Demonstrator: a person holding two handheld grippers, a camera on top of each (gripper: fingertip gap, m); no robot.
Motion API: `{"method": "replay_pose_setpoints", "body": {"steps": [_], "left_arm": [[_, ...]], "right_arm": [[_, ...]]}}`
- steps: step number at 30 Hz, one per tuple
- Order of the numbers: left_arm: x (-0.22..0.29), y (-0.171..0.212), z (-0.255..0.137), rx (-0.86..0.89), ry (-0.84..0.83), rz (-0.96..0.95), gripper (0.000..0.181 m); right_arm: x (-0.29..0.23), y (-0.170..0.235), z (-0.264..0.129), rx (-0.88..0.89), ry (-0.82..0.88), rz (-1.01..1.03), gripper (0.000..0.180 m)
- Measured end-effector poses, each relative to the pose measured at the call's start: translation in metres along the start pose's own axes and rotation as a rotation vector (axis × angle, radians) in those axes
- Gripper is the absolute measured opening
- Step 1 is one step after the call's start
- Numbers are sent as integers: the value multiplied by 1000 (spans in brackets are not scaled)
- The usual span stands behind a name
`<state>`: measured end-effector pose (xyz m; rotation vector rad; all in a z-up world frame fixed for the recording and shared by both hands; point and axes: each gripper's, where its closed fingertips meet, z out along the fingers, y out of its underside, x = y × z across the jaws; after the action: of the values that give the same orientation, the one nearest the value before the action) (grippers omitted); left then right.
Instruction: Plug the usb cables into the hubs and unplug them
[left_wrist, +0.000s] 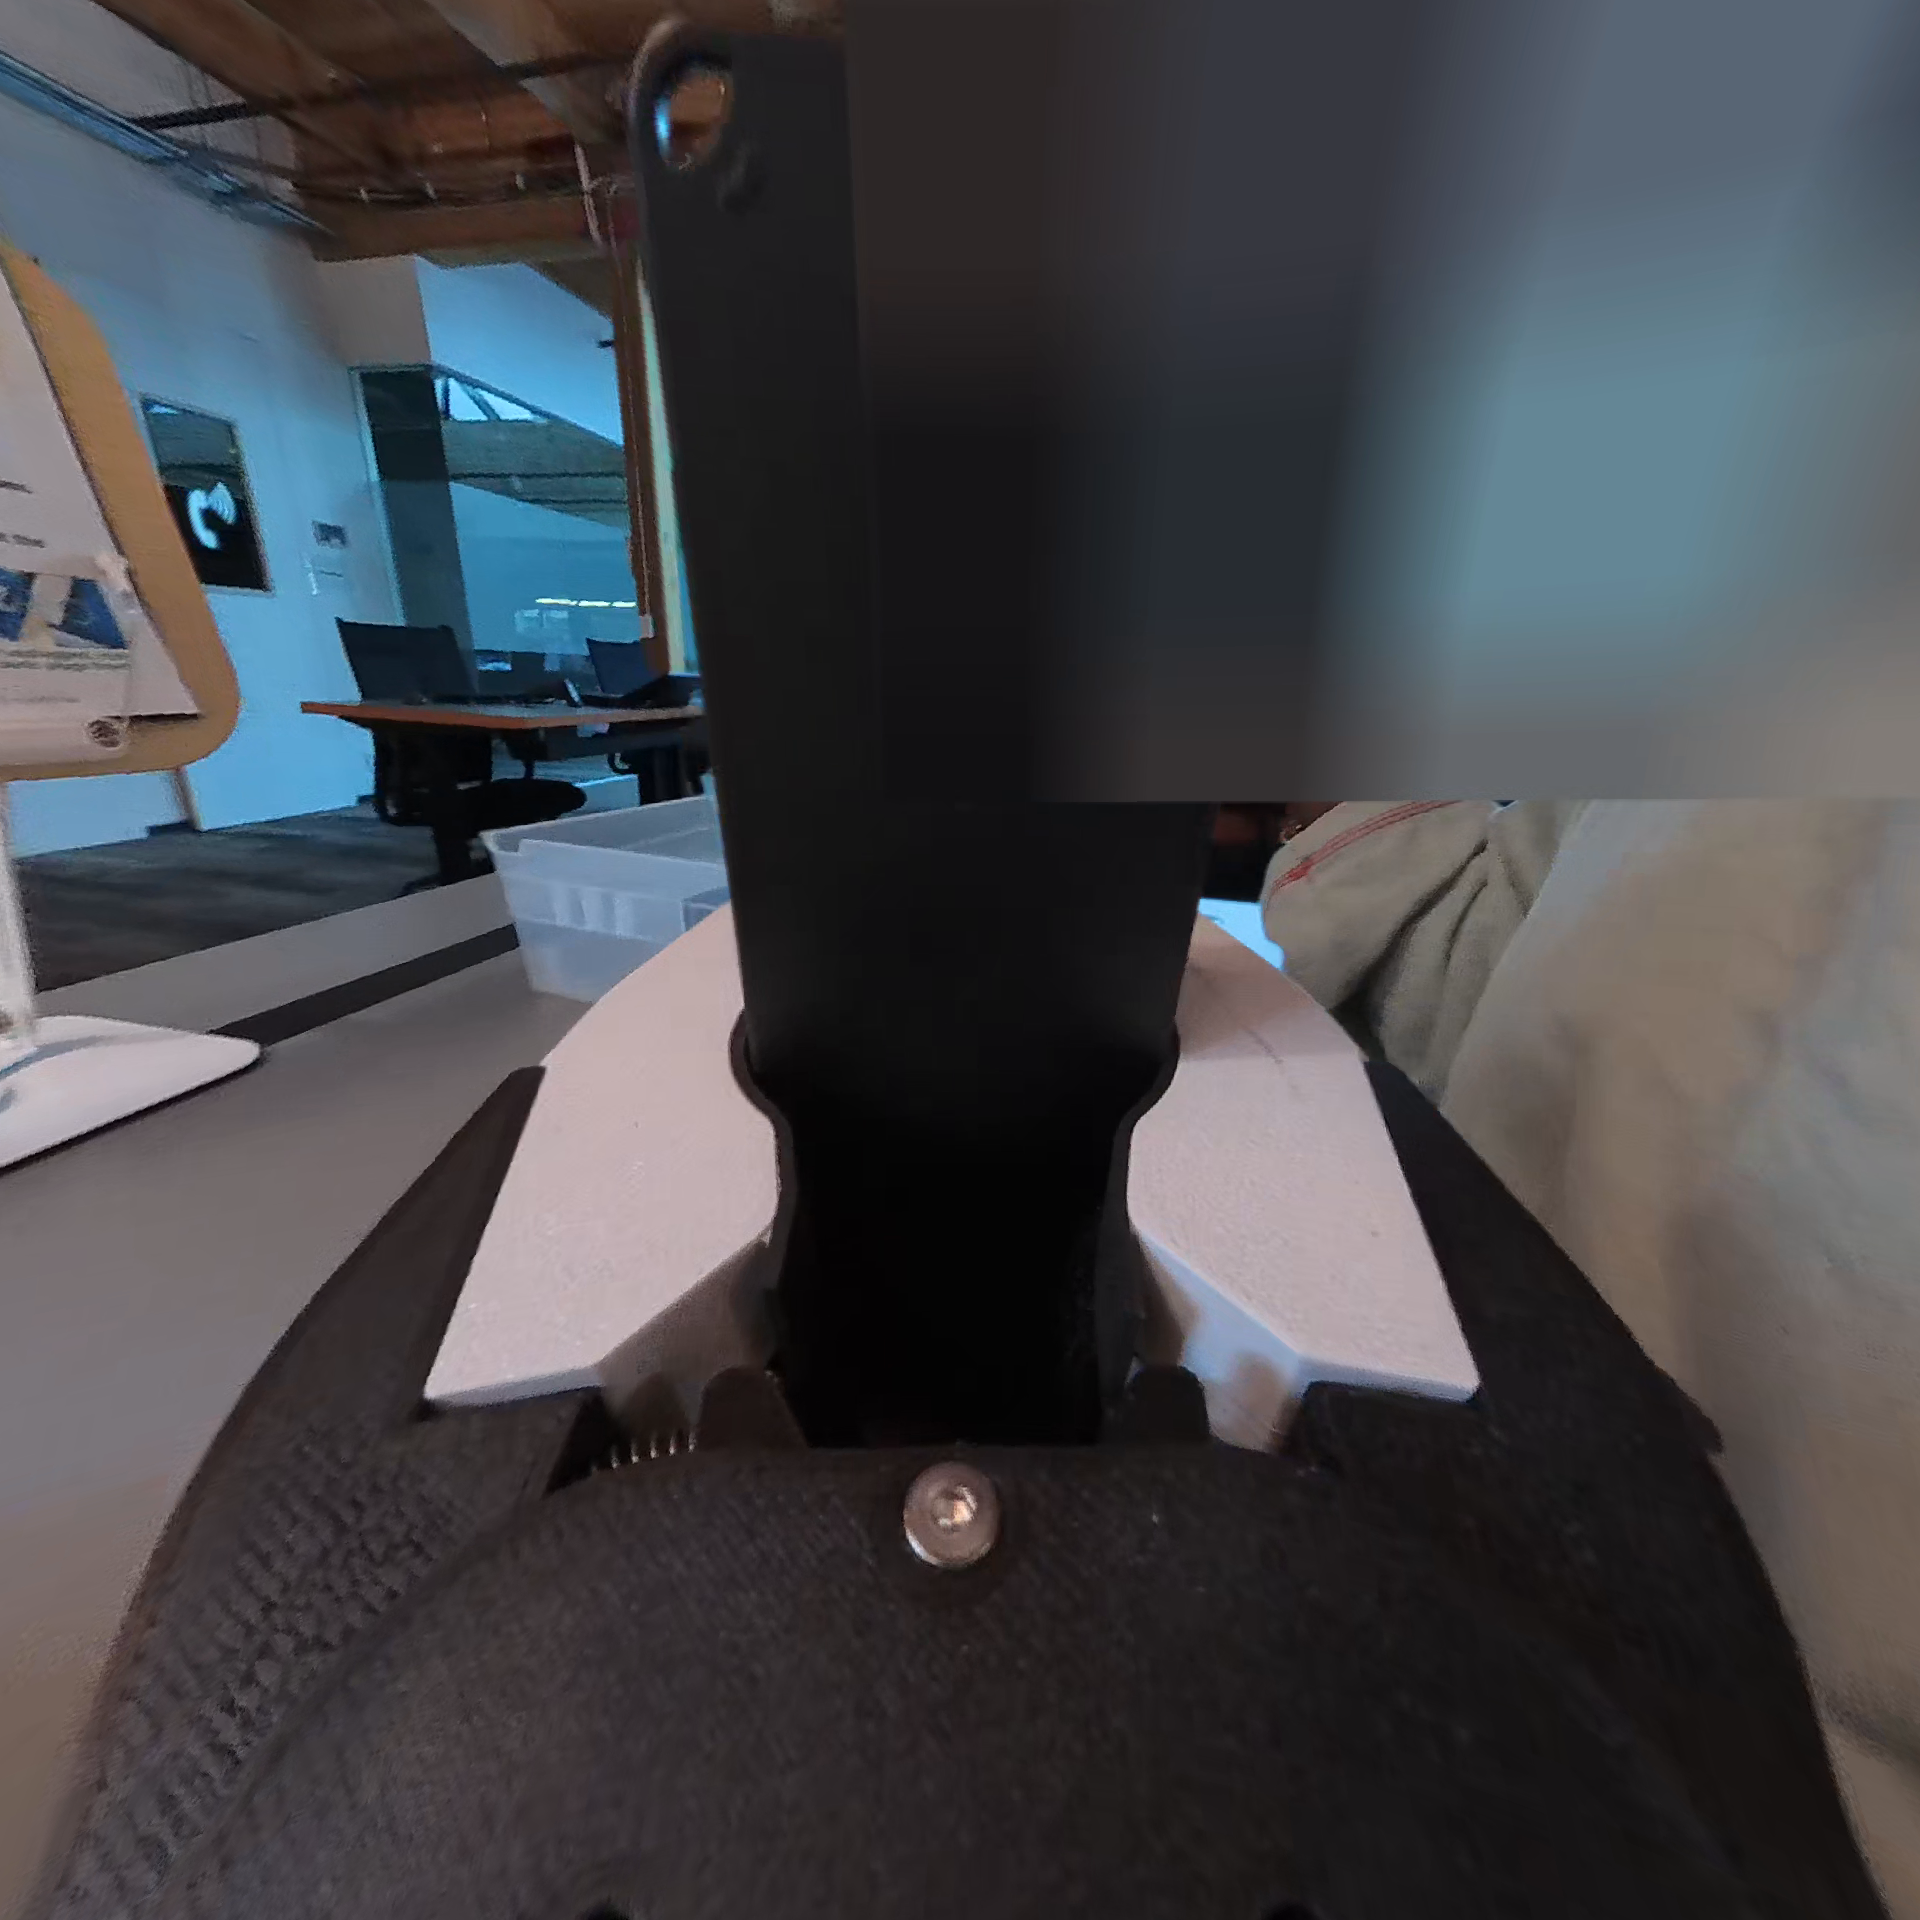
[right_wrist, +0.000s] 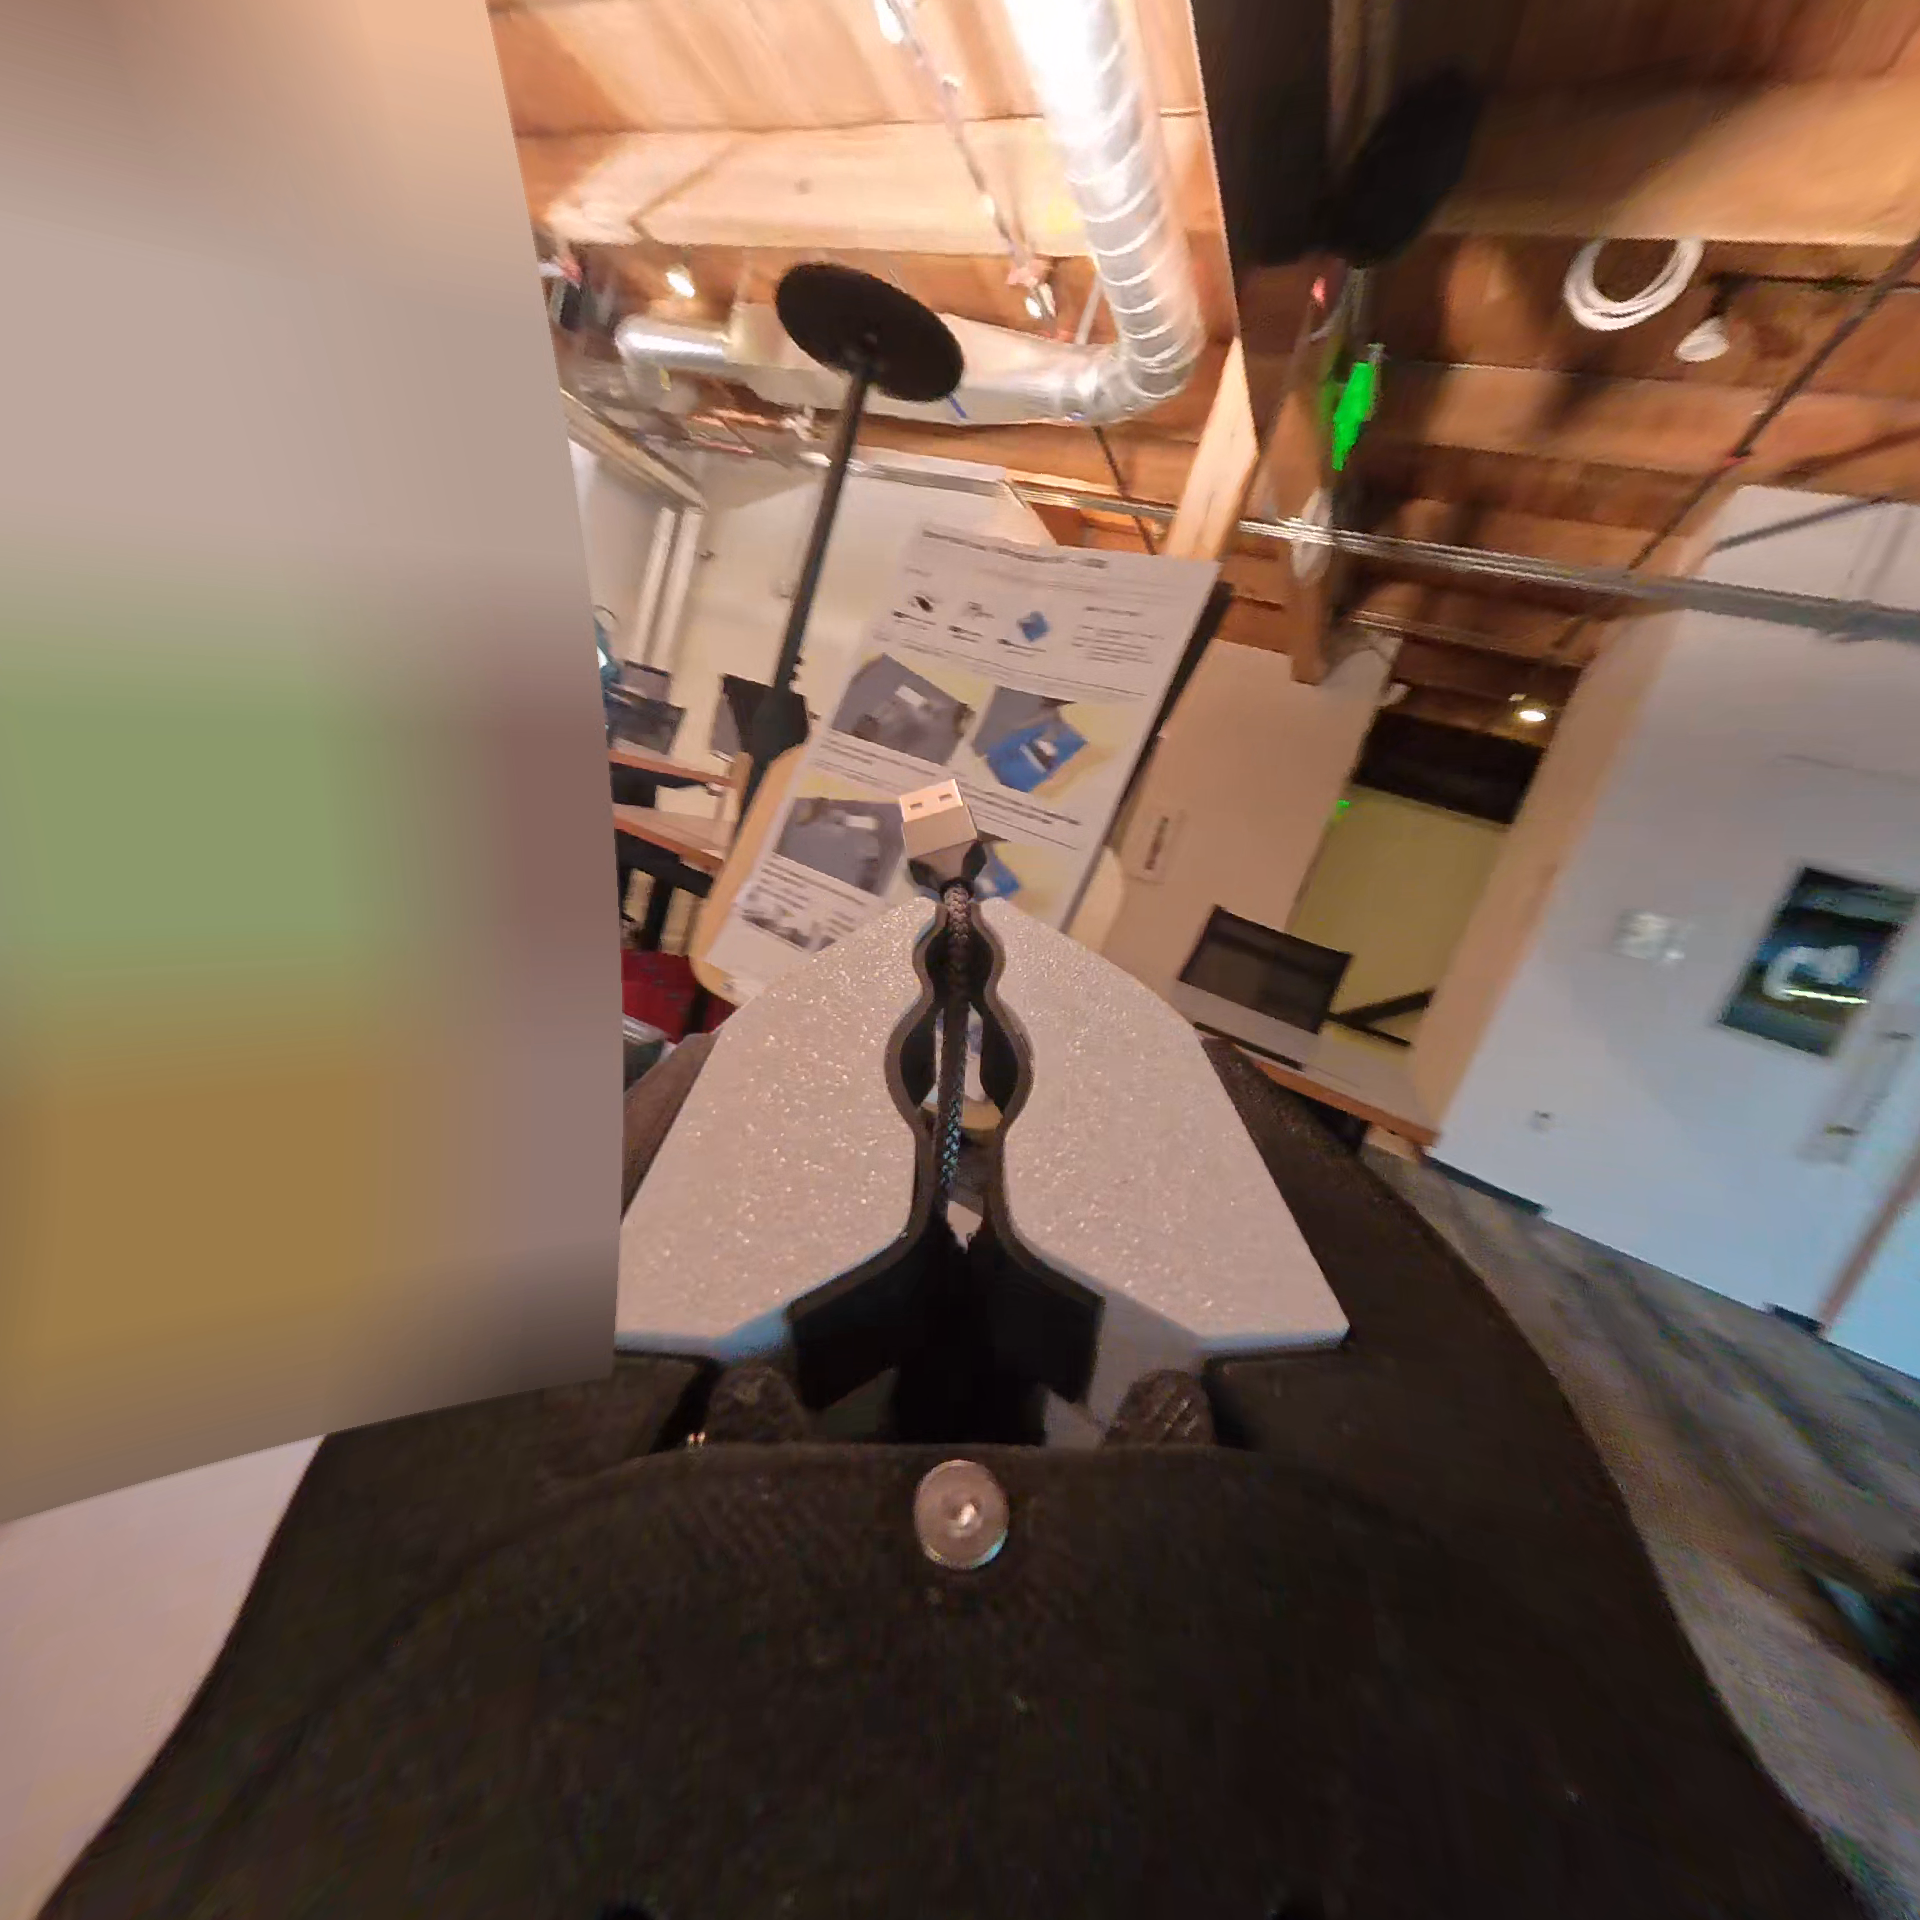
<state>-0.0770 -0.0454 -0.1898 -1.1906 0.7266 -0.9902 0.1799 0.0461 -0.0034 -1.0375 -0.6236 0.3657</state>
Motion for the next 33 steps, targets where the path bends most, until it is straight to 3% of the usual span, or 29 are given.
{"method": "replay_pose_setpoints", "body": {"steps": [1, 9, 16, 23, 26, 28, 33], "left_arm": [[3, 1, 3, 11, 12, -10, 65], [7, 8, 6, 8, 37, -45, 65], [6, 10, 5, -1, 34, -52, 65], [6, 17, 8, -36, 44, -55, 65], [6, 16, 8, -29, 45, -63, 65], [5, 16, 8, -26, 45, -66, 65], [5, 15, 7, -20, 42, -70, 65]], "right_arm": [[7, 2, -1, -15, 33, -27, 3], [28, 40, 13, -94, 100, -151, 3], [8, 133, 32, -207, 3, -195, 3], [-27, 249, 19, -765, -344, -284, 3], [-24, 290, 3, -1025, -373, -375, 4], [-22, 307, -7, -1152, -377, -402, 15], [-12, 295, -2, -1113, -264, -283, 30]]}}
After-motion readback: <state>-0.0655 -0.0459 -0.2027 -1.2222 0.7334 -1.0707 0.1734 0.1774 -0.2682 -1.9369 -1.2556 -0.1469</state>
